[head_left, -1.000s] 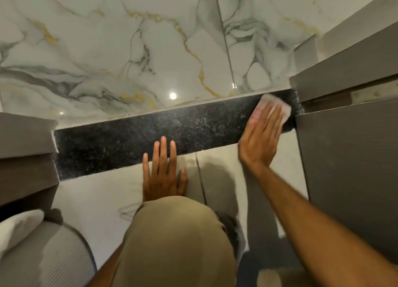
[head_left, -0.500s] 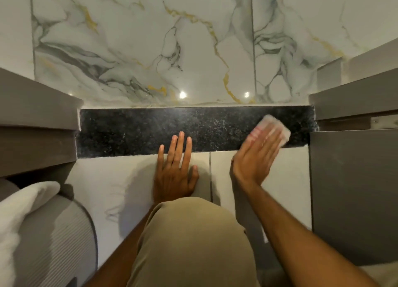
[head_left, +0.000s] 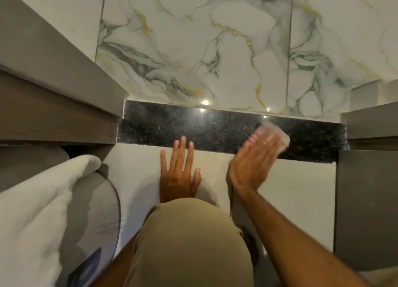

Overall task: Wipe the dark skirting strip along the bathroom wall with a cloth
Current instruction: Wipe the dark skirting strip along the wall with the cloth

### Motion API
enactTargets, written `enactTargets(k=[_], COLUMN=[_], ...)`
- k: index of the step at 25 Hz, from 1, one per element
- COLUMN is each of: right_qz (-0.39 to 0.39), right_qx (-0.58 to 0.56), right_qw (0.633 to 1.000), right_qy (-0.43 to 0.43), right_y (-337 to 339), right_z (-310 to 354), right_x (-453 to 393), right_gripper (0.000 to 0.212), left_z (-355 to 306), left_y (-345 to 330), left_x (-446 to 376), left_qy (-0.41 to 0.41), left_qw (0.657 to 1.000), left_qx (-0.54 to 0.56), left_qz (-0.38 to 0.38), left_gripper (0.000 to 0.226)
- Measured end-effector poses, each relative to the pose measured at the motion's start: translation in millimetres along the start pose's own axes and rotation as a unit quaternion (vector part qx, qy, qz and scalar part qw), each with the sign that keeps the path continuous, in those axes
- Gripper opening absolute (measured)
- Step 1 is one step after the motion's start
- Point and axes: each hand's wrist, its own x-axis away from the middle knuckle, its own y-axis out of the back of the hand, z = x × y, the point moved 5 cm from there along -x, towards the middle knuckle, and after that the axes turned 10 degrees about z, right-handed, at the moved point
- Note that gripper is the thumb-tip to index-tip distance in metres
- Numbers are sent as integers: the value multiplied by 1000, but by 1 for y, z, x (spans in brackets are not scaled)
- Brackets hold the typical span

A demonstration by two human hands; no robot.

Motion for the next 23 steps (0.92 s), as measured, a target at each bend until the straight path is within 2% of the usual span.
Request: enactTargets(k=[2, 4, 5, 7, 9, 11, 13, 14, 15, 17, 18, 19, 21, 23], right_qz=[13, 78, 115, 140, 119, 79, 80, 91, 109, 125, 127, 137, 140, 115], right_qx=[44, 83, 112, 133, 106, 68, 42, 39, 50, 101, 117, 118, 94, 53], right_qw=[987, 936, 913, 906, 931, 957, 953, 937, 906, 832, 815, 817, 858, 913], right_qy=[156, 334, 376, 376, 328, 269, 290, 335, 406, 532, 552, 548, 485, 388], right_y=[-15, -38, -42, -33, -23, -20, -31, -40, -52, -65, -60, -52, -42, -39], right_z=[58, 73, 61, 24, 20, 67, 144, 174, 190, 171, 141, 110, 84, 123], right_x=[-1, 50, 80, 103, 79, 34, 13, 23, 44, 93, 107, 109, 87, 57], right_gripper=[75, 73, 75, 80, 75, 69, 69, 70, 70, 68, 67, 67, 69, 70], left_z=[31, 58, 69, 82, 90, 93, 93, 91, 90, 86, 85, 86, 89, 92], left_y=[-4, -1, 3, 6, 8, 7, 8, 9, 11, 18, 21, 22, 19, 13], left_x=[16, 35, 45, 56, 65, 69, 70, 70, 70, 72, 72, 72, 74, 74], left_qy=[72, 126, 138, 150, 166, 180, 186, 184, 182, 178, 177, 179, 190, 192], left_qw=[997, 992, 990, 988, 983, 981, 980, 980, 981, 983, 983, 982, 979, 979], left_qx=[27, 23, 10, 7, 37, 58, 69, 72, 70, 51, 45, 52, 64, 56], left_qz=[-14, -7, 5, 47, 62, 33, -4, -14, -17, -16, -17, -17, -21, -29], left_gripper=[71, 70, 70, 74, 78, 76, 72, 71, 70, 68, 67, 67, 67, 66])
